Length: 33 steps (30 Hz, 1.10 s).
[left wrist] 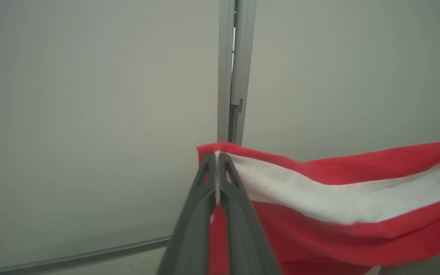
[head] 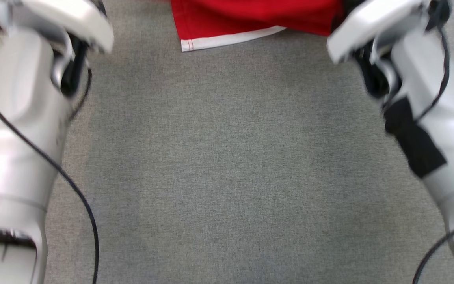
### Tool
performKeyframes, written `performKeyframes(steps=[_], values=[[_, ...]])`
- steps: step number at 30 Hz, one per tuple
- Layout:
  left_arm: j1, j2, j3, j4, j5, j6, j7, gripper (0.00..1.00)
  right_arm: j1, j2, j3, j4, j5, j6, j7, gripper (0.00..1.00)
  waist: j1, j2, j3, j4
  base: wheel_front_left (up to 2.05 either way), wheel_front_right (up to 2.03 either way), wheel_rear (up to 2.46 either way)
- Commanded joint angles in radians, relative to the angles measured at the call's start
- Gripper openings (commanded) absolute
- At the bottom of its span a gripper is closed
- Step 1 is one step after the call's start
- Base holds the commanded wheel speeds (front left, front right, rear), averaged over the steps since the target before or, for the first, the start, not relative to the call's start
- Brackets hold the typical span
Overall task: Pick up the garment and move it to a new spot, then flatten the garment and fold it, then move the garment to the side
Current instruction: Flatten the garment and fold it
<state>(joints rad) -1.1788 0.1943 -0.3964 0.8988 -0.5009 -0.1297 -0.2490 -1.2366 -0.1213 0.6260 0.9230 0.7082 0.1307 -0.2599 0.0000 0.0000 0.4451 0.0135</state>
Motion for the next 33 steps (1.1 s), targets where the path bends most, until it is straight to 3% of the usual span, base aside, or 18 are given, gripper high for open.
performKeyframes(steps=[1, 4, 11, 22, 33], values=[[0.022, 0.013, 0.001, -0.017, 0.001, 0.0, -0.009, 0.0, 0.029, -0.012, 0.008, -0.017, 0.015, 0.0, -0.007, 0.0, 0.0, 0.0, -0.009, -0.001, 0.0, 0.0, 0.0], [0.154, 0.028, 0.014, -0.121, 0.006, 0.01, -0.014, 0.0, 0.146, -0.052, 0.024, -0.135, 0.059, 0.0, -0.008, 0.0, 0.0, 0.0, -0.016, 0.0, 0.0, 0.0, 0.0], [0.572, 0.074, 0.065, -0.5, 0.022, 0.102, -0.014, 0.0, 0.47, -0.112, 0.0, -0.382, 0.107, 0.0, -0.007, 0.0, 0.0, 0.0, -0.081, -0.006, 0.0, 0.0, 0.0], [1.074, 0.161, 0.0, -0.985, 0.025, 0.25, 0.18, 0.0, 0.83, -0.18, -0.015, -0.516, 0.104, 0.0, -0.007, 0.0, 0.0, 0.0, -0.2, 0.004, 0.0, 0.0, 0.0], [1.339, 0.238, -0.032, -1.249, -0.041, 0.325, 0.386, 0.0, 1.056, -0.287, -0.024, -0.628, 0.123, 0.0, 0.049, 0.0, 0.0, 0.0, -0.26, 0.038, 0.0, 0.0, 0.0]])
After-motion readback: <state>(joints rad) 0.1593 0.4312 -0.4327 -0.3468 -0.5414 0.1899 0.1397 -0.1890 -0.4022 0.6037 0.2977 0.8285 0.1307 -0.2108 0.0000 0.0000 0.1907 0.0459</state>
